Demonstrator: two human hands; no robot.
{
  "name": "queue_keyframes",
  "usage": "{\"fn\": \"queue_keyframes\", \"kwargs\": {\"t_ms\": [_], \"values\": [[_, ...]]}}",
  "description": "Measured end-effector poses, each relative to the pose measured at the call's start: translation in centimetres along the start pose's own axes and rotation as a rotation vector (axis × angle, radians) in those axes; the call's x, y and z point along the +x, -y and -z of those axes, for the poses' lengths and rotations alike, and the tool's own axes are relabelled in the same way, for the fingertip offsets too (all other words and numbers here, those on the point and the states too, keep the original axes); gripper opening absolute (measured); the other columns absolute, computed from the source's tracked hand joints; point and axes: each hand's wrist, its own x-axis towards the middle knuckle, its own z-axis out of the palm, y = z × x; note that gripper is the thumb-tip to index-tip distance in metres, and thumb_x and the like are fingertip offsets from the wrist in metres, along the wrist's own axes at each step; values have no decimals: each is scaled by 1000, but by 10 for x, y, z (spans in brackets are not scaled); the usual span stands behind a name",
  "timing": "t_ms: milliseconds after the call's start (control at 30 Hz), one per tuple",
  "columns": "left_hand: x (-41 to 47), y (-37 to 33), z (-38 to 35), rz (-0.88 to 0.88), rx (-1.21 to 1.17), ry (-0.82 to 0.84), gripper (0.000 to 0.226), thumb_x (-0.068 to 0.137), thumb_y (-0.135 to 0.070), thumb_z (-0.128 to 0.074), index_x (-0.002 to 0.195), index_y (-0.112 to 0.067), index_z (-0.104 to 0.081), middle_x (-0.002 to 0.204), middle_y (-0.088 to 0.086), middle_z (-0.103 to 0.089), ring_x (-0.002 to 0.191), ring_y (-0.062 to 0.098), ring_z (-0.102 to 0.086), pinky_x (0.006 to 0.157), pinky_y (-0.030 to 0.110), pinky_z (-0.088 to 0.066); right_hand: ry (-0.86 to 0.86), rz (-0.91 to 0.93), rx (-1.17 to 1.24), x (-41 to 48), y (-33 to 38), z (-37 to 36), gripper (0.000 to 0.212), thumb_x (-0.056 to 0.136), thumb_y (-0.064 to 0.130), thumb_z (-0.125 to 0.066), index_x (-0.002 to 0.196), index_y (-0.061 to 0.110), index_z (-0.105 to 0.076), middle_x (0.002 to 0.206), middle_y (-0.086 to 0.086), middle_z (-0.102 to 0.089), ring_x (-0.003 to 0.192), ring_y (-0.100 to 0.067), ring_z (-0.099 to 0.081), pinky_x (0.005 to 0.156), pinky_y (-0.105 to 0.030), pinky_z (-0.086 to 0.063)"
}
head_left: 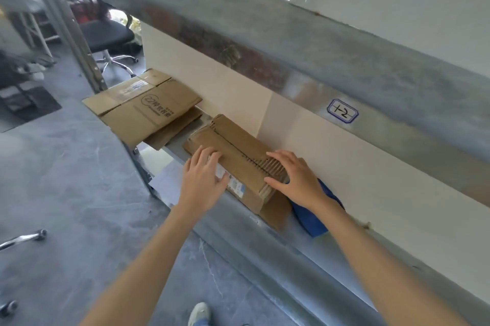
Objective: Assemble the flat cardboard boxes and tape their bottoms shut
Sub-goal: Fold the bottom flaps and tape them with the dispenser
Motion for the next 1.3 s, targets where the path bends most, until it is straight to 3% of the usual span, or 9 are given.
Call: {"fn": "queue_keyframes", "kwargs": {"t_ms": [167, 300, 433, 667, 833, 1067, 1167, 1233, 1300], "values": [[-6, 2, -3, 68, 60, 84, 83, 90, -73, -34, 154, -21, -30, 163, -4, -20, 150, 21, -18, 121, 49, -17, -26, 23, -12, -1, 7, -8, 53, 87, 60, -61, 134, 39, -51, 143, 13, -37, 123, -14, -42, 87, -35, -49], [-8, 2, -6, 71, 78, 91, 97, 81, -81, -25, 156, -19, -22, 165, -3, -13, 150, 21, -18, 121, 51, -15, -12, 39, -2, -6, 8, -12, 53, 92, 57, -57, 140, 37, -49, 147, 12, -35, 128, -15, -40, 92, -36, -48], [-9, -3, -2, 53, 118, 34, 91, 86, -78, -30, 154, -18, -29, 164, -1, -16, 151, 22, -15, 122, 54, -14, -31, 36, 44, -15, 1, -4, 50, 98, 50, -50, 145, 35, -45, 152, 8, -35, 132, -17, -40, 102, -41, -43], [-13, -22, 9, -47, 215, -32, 68, 92, -56, -56, 147, -18, -43, 159, 4, -31, 148, 26, -26, 117, 55, -18, -146, -123, -163, -39, -30, 4, 44, 99, 31, -54, 142, 22, -52, 130, -3, -50, 113, -25, -50, 87, -37, -47], [-15, -28, 15, -82, 235, -55, 65, 92, -55, -56, 144, -16, -48, 159, 5, -33, 147, 26, -28, 111, 46, -26, -30, -283, -210, -54, -42, -7, 59, 100, 40, -49, 154, 25, -31, 135, -6, -41, 116, -26, -45, 87, -35, -49], [-20, -28, 18, -114, 260, -50, 65, 90, -52, -61, 143, -16, -50, 157, 8, -35, 147, 28, -29, 111, 47, -28, -1, -391, -168, -60, -49, -15, 69, 99, 46, -49, 158, 31, -16, 131, -15, -43, 109, -35, -54, 77, -33, -46], [-23, -26, 19, -128, 263, -43, 64, 88, -51, -63, 141, -17, -51, 158, 8, -34, 147, 28, -28, 112, 49, -27, 45, -373, -134, -66, -53, -18, 76, 101, 41, -50, 158, 32, -1, 101, -11, -60, 74, -24, -60, 52, -24, -38], [-23, -24, 20, -133, 267, -40, 63, 88, -51, -64, 140, -17, -52, 157, 8, -35, 147, 28, -28, 112, 50, -28, 100, -366, -31, -68, -54, -18, 79, 102, 35, -50, 157, 30, 6, 62, -2, -53, 47, -14, -46, 36, -18, -25], [-23, -23, 20, -135, 272, -39, 63, 87, -50, -65, 139, -16, -54, 157, 8, -36, 147, 29, -29, 112, 50, -28, 105, -376, 53, -67, -57, -17, 79, 102, 32, -52, 157, 31, 5, 54, -2, -46, 41, -12, -39, 33, -20, -24]]}}
